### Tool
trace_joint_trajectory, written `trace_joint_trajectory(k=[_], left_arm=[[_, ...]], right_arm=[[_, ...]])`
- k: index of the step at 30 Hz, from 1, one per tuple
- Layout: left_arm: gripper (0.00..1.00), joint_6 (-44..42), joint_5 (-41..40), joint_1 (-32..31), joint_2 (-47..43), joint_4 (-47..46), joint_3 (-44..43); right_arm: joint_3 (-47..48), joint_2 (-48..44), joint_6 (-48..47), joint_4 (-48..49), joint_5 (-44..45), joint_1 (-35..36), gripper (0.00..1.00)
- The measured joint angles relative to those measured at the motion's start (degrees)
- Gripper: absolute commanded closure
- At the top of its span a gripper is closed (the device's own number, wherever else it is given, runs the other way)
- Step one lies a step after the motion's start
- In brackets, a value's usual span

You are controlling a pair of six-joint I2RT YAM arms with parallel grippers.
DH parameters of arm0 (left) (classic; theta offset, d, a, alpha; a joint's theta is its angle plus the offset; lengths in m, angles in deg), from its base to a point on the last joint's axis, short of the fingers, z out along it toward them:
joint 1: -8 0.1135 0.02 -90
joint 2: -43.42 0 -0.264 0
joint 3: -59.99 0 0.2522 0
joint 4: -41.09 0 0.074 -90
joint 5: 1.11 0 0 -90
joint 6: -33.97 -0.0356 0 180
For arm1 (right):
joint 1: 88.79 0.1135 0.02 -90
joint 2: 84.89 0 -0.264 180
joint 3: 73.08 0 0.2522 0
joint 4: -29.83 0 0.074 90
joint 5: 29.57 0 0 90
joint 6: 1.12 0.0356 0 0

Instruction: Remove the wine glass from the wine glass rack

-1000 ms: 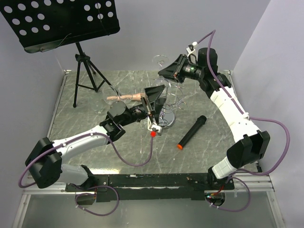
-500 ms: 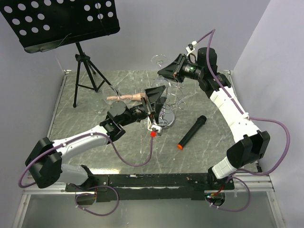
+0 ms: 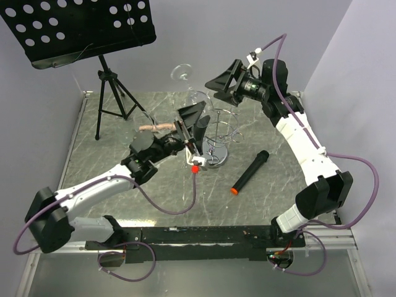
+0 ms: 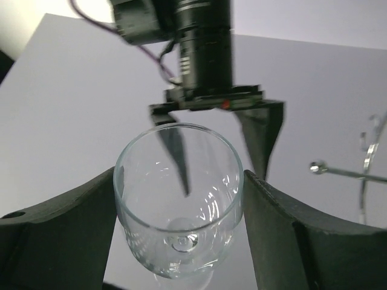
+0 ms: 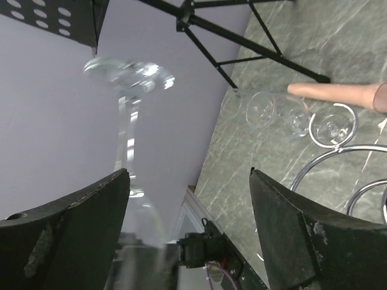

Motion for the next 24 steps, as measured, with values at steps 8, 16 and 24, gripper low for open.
trace_joint_trajectory(k=[8,16,24], left_arm=[[0.99,4.13,-5.77,-0.02,-10.84,8.74,0.00],[0.99,29.55,-19.52,1.99,-21.00,30.10,-4.35],[0.99,53.79,-22.86,10.69,-30.75,47.87,-2.78]], right_arm=[[-0.09,-0.33,-1.22,0.37,0.00,-4.17,0.12],[-4.20,-4.17,-4.22,0.09,0.59,-10.03,0.11],[-7.32,-7.54,-9.40,-2.51,2.36,-12.59,0.11]])
